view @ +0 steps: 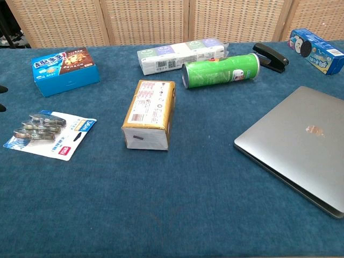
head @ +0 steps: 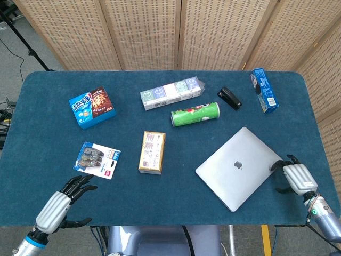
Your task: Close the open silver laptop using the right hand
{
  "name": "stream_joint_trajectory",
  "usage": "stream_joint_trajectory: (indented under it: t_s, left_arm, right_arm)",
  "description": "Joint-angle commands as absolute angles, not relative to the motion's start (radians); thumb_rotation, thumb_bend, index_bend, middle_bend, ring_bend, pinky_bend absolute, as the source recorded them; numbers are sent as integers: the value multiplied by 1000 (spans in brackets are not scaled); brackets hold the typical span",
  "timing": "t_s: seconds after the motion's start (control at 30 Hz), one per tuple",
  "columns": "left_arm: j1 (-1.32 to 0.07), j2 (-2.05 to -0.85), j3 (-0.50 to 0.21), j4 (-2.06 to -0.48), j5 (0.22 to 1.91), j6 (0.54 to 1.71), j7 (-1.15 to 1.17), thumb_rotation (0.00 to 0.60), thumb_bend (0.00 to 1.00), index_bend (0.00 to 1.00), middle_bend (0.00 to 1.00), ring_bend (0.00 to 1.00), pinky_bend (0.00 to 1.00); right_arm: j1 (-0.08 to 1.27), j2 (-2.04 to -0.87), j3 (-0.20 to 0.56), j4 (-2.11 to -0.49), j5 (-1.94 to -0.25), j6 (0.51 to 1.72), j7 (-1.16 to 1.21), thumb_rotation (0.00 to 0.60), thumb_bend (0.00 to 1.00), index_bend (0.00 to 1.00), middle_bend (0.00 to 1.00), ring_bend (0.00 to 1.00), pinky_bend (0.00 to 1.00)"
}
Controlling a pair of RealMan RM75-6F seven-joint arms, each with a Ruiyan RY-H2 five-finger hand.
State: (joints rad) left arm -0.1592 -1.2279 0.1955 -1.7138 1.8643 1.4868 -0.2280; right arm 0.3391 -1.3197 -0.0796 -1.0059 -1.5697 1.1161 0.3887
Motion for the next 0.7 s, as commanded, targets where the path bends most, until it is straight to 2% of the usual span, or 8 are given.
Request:
stream_joint_trajectory:
  t_s: [0.03, 0.5, 0.7]
  left_arm:
    - [-159, -1227, 195, -1714, 1864, 1487, -229, 600, 128, 246, 125, 182, 100]
    - [-160, -1228, 193, -1711, 1860, 1486, -231, 600, 127, 246, 125, 182, 100]
    - [-158, -1228, 191, -1712, 1856, 1490, -231, 600, 128, 246, 125, 182, 100]
  right_arm:
    - [338, -1324, -82, -1003, -1571, 1113, 389, 600, 133, 358, 308, 349, 81]
    - [334, -1331, -83, -1000, -1574, 1112, 384, 600, 133, 356, 303, 348, 78]
    - [344, -1300, -55, -1037, -1568, 1141, 357, 600, 133, 349, 292, 341, 78]
